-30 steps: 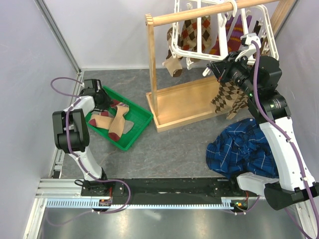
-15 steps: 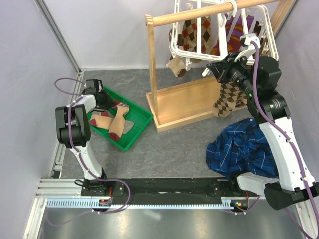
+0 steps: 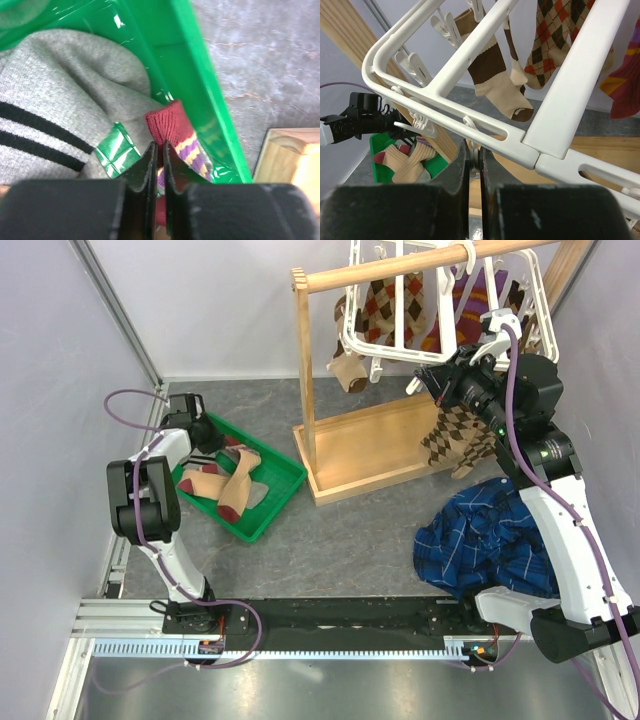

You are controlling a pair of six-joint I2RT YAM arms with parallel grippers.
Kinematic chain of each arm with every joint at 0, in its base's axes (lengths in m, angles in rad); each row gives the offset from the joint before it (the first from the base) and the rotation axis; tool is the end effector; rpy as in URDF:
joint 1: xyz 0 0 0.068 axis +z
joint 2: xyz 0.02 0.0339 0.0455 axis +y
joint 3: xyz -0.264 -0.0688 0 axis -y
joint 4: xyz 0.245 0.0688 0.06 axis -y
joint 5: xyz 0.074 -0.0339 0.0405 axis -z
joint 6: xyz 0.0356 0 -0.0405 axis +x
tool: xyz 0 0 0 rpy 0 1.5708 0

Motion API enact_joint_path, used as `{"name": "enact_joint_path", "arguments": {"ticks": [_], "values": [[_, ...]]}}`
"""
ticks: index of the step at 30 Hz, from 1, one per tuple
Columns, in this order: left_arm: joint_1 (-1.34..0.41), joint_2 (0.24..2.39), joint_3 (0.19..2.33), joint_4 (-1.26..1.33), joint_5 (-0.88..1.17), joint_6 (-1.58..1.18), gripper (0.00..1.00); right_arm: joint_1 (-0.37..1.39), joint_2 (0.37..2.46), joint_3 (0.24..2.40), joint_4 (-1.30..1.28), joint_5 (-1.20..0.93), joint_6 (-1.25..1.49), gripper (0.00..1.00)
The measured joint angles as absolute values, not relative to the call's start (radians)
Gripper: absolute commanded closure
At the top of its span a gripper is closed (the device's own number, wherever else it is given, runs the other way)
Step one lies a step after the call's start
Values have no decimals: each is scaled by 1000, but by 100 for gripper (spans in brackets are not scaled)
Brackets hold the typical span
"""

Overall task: Clip the socks to the hanger
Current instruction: Pick up the sock from the bin.

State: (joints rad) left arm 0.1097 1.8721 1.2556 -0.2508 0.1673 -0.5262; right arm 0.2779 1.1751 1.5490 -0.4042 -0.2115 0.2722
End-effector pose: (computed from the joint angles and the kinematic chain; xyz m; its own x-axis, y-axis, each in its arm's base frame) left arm 0.4017 0.0383 0.1897 -0.6550 -0.5704 -0.4956 -0.3815 0.8158 -0.4347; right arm 0.2222 0.0711 0.4991 -0.1544 0.2293 -0.9610 -0.4449 0.8524 0.2749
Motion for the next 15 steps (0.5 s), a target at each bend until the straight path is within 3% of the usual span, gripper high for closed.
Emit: {"name": "enact_joint_path", "arguments": {"ticks": [7,15], "values": [[80,1809,1249,-260,154,-498,98,278,1171,1549,-404,-212,271,92],[36,1595,1223,-286,120,-386,98,279,1170,1549,-404,-212,261,92]]}}
